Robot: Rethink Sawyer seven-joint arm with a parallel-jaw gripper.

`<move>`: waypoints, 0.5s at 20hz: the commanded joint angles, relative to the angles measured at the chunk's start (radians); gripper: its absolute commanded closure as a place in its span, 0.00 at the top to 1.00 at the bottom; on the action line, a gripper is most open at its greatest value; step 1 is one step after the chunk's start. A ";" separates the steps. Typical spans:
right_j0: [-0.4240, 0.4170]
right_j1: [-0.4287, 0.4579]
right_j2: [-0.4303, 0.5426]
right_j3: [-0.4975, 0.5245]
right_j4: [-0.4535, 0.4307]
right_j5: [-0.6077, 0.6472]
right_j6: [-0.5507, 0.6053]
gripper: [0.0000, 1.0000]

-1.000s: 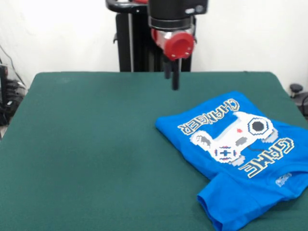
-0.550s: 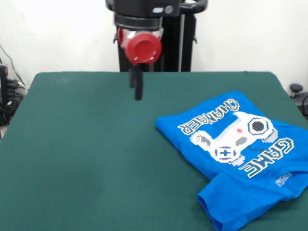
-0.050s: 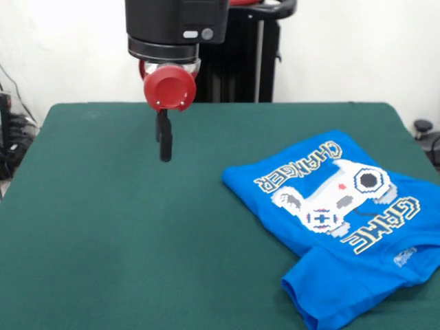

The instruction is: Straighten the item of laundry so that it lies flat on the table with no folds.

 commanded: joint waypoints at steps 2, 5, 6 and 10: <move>-0.019 0.001 0.079 0.153 -0.028 -0.010 0.091 1.00; -0.038 -0.018 0.135 0.208 -0.011 -0.063 0.078 1.00; -0.042 -0.023 0.151 0.220 -0.004 -0.075 0.079 1.00; -0.018 -0.022 0.151 0.221 0.010 -0.080 0.122 1.00</move>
